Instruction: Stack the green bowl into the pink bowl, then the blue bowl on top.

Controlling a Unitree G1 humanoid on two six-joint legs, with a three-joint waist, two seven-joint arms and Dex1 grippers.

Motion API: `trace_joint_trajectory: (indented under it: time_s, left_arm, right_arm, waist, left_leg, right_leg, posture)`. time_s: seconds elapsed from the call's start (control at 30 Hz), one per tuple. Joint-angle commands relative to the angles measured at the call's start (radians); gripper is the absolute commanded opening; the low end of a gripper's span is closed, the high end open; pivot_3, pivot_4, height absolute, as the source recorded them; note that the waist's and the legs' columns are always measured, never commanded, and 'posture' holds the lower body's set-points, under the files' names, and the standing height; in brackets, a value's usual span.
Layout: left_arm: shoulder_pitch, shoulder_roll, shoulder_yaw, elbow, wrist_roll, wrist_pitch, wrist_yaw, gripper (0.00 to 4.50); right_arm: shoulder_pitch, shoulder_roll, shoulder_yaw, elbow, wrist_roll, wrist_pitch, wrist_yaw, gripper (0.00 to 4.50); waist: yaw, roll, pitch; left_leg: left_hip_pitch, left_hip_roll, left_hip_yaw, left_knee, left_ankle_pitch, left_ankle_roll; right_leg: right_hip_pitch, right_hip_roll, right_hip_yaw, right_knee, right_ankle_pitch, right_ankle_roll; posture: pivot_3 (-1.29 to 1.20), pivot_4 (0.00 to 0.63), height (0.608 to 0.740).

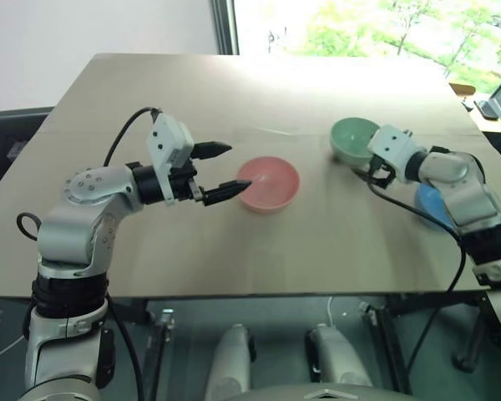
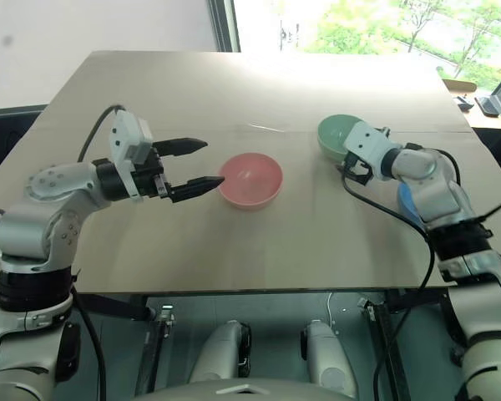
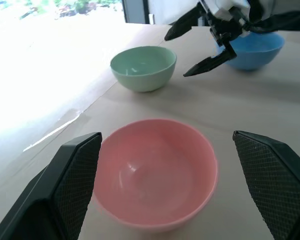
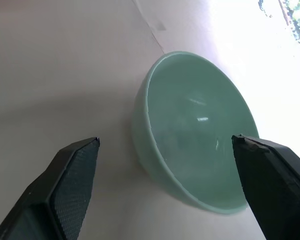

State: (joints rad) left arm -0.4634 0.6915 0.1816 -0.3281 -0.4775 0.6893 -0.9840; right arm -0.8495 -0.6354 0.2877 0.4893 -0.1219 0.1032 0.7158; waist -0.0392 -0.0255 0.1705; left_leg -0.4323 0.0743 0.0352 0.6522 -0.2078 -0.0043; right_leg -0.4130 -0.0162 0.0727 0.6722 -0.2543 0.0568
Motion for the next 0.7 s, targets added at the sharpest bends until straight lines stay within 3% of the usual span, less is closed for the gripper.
trace_joint_trajectory:
  time_s: [0.03,0.27,0.47,0.63,0.7]
  left_arm:
    - [0.045,0.024,0.059,-0.124,-0.079,0.068,0.055,4.43]
    - [0.136,0.072,0.184,-0.227,-0.233,0.15,0.091,4.5]
    - [0.197,0.116,0.228,-0.244,-0.293,0.154,0.101,4.5]
    - [0.222,0.107,0.241,-0.236,-0.313,0.141,0.146,4.5]
    - [0.244,0.089,0.237,-0.227,-0.29,0.115,0.173,4.5]
  right_arm:
    - [-0.109,0.04,0.022,0.202,-0.051,-0.102,0.027,4.5]
    - [-0.21,0.102,0.031,0.454,-0.093,-0.226,0.044,2.48]
    - [-0.244,0.12,0.027,0.529,-0.114,-0.28,0.05,0.05]
    - [-0.241,0.109,-0.008,0.416,-0.069,-0.296,0.106,0.02]
    - [-0.182,0.114,-0.046,0.172,0.064,-0.23,0.242,0.02]
  waist:
    - [-0.001,0.0,0.0]
    - [-0.004,0.0,0.0]
    - [-0.004,0.0,0.001]
    - [-0.003,0.001,0.001]
    - [-0.004,0.003,0.002]
  left_leg:
    - [0.0,0.0,0.0,0.0,0.0,0.0]
    - [0.0,0.0,0.0,-0.001,0.0,0.0]
    - [0.001,0.0,0.0,-0.001,0.0,0.0]
    - [0.001,0.0,0.0,-0.001,0.0,0.0]
    - [0.001,0.0,0.0,-0.001,0.0,0.0]
  right_leg:
    - [0.0,0.0,0.0,0.0,0.0,0.0]
    - [0.0,0.0,0.0,0.0,0.0,0.0]
    - [0.0,0.0,0.0,0.001,0.0,0.0]
    - [0.0,0.0,-0.001,0.001,0.0,0.0]
    - [0.0,0.0,0.0,0.001,0.0,0.0]
  posture:
    - [0.0,0.15,0.74]
    - [0.0,0.15,0.74]
    - [0.0,0.15,0.74]
    - [0.0,0.15,0.74]
    - [0.0,0.15,0.74]
